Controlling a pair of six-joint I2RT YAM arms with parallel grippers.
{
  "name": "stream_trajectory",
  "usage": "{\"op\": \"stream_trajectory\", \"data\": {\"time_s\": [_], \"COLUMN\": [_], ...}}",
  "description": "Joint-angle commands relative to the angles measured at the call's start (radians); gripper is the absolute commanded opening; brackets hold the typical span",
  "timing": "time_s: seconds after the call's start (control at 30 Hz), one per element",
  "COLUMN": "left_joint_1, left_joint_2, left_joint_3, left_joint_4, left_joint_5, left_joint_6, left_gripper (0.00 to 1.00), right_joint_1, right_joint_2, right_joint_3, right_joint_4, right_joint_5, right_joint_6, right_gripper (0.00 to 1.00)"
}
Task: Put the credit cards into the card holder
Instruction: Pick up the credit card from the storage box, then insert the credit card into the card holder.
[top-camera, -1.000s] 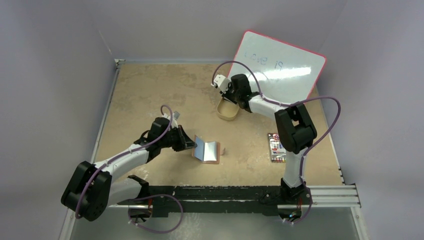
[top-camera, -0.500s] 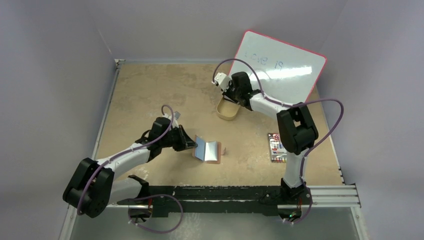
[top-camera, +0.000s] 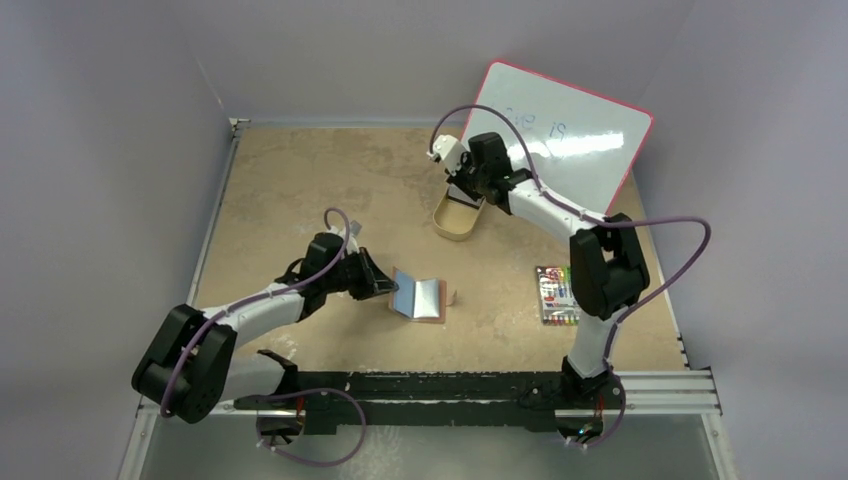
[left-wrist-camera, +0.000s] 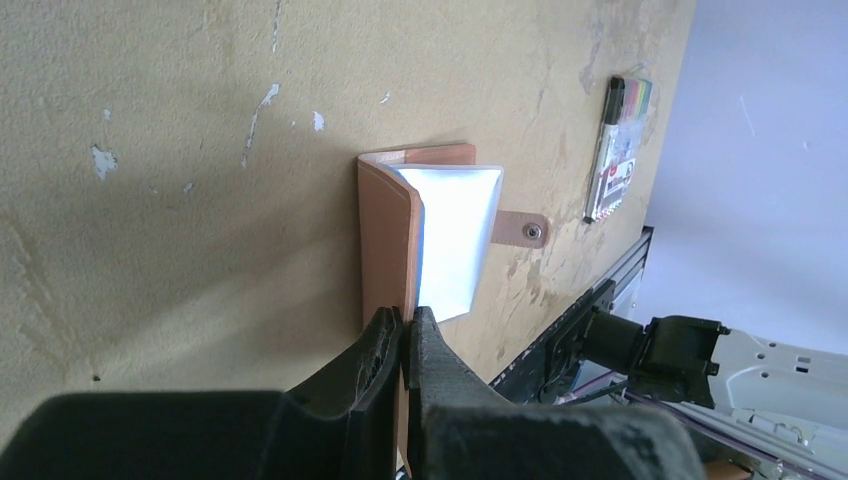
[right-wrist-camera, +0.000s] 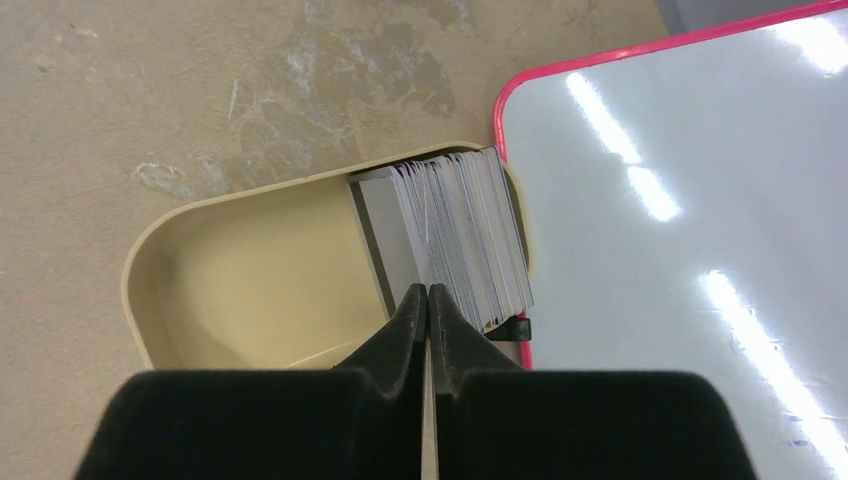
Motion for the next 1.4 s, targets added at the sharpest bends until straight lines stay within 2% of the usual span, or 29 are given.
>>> {"op": "stream_trajectory", "data": {"time_s": [0.0,0.2,0.4,0.53,0.7,0.83,1.07,1.37], "left_joint_1": [-0.004,-0.004,-0.004,-0.004,-0.006,-0.015,-0.03,-0.033], "left_joint_2": [0.004,0.025,0.081,0.136,0.201,0.238,0.237,0.185], "left_joint_3": [0.028,0.028,0.01,-0.012,-0.017,-0.023,-0.028,-0.02], "left_joint_4": [0.085,0.128,0.287,0.412,0.441,0.467,0.429,0.29], "left_joint_5": [0.02,0.003,0.005,-0.002,-0.033,-0.031,-0.057,-0.111], "left_joint_6": [-0.037,-0.062,-0.149,-0.205,-0.201,-0.2,-0.17,-0.091], "left_gripper": [0.0,0.0,0.0,0.0,0.01,0.07,0.13,0.26], "right_joint_1": [-0.011,-0.011,-0.006,0.017,0.019,0.027,0.101,0.142], "right_joint_2": [-0.086,-0.142,-0.236,-0.332,-0.489,-0.57,-0.524,-0.443], "right_joint_3": [0.037,0.066,0.032,-0.085,-0.327,-0.487,-0.622,-0.71], "right_joint_4": [-0.029,-0.06,-0.05,-0.016,0.11,0.213,0.343,0.391], "right_joint_5": [-0.048,-0.109,-0.254,-0.259,-0.264,-0.322,-0.364,-0.302], "right_joint_6": [0.031,0.2,0.524,0.74,0.991,1.145,1.313,1.368], "right_gripper": [0.0,0.0,0.0,0.0,0.0,0.0,0.0,0.0]}}
